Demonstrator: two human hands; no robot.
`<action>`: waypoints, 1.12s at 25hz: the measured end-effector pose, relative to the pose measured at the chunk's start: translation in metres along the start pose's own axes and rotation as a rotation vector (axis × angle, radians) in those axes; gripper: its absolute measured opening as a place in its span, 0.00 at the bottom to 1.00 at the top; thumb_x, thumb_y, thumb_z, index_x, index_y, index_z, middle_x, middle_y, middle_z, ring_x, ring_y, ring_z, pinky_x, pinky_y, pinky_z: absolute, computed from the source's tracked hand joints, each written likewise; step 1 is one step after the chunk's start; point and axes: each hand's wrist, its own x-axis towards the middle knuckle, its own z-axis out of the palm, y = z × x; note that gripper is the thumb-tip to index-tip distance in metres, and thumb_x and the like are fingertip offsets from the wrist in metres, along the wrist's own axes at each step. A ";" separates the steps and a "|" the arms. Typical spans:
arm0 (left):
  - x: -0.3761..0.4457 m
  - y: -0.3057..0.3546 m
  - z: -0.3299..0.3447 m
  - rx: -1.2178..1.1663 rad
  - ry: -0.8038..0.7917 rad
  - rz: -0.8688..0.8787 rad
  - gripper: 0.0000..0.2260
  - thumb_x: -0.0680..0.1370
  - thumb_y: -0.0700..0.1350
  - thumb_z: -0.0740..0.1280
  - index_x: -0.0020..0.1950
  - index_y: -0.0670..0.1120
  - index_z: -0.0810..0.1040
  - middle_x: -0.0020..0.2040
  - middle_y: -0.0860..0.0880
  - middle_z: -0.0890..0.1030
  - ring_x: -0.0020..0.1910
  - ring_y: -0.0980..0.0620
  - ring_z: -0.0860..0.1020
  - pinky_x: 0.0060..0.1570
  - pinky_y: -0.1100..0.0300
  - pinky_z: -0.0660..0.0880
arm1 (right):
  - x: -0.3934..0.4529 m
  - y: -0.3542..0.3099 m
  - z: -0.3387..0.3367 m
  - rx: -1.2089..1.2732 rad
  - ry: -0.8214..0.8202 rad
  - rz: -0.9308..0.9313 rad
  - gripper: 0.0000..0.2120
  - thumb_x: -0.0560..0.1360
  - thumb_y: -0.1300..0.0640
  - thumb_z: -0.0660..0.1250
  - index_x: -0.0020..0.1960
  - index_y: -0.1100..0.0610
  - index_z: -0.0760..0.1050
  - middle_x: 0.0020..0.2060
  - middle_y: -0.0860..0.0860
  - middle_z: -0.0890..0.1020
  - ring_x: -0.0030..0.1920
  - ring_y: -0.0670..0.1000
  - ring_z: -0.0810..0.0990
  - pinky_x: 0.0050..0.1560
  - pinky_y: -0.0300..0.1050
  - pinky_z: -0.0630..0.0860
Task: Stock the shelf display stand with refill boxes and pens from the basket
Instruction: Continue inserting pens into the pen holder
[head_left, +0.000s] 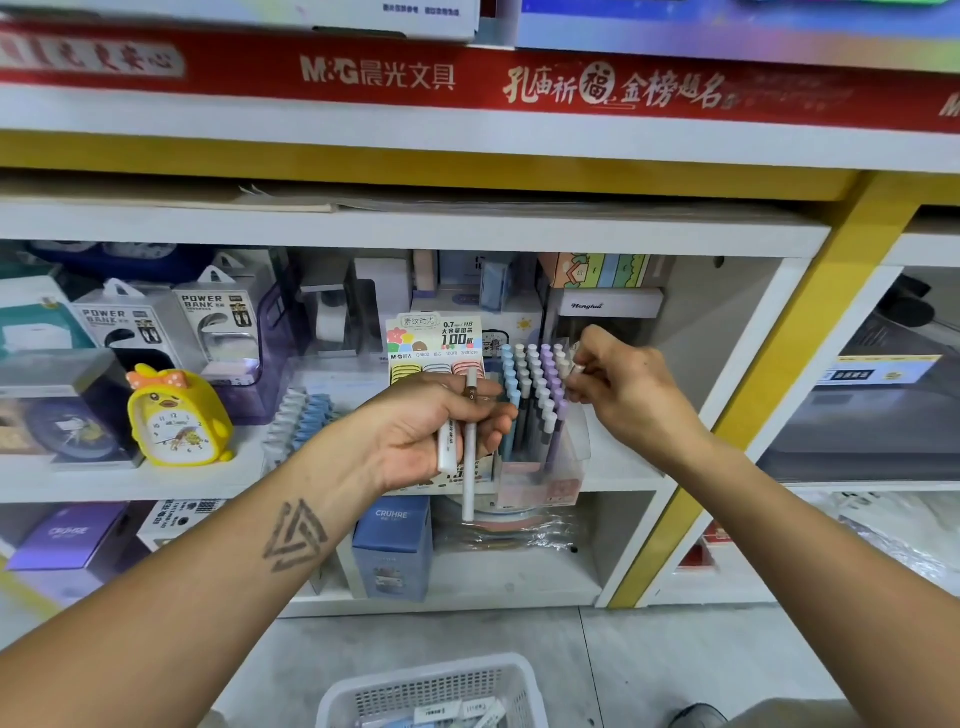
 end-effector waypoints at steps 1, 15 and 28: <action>-0.001 0.000 0.001 -0.004 0.000 -0.002 0.16 0.78 0.27 0.61 0.65 0.35 0.75 0.46 0.36 0.83 0.37 0.46 0.83 0.40 0.55 0.81 | 0.001 0.000 0.000 0.003 -0.009 -0.001 0.13 0.79 0.62 0.66 0.44 0.48 0.65 0.39 0.56 0.80 0.41 0.51 0.83 0.40 0.52 0.82; -0.004 -0.001 0.000 0.037 -0.150 0.025 0.13 0.78 0.30 0.62 0.62 0.35 0.77 0.55 0.31 0.81 0.55 0.37 0.82 0.56 0.47 0.79 | 0.013 -0.016 -0.003 -0.143 0.020 0.056 0.09 0.79 0.57 0.68 0.57 0.54 0.84 0.48 0.49 0.81 0.46 0.51 0.78 0.47 0.46 0.75; -0.007 0.011 -0.006 0.351 0.098 0.341 0.11 0.82 0.33 0.60 0.59 0.40 0.79 0.50 0.40 0.85 0.40 0.47 0.83 0.33 0.59 0.80 | 0.021 -0.055 -0.027 0.615 0.126 0.217 0.06 0.75 0.66 0.72 0.51 0.58 0.81 0.39 0.57 0.82 0.36 0.52 0.80 0.41 0.47 0.80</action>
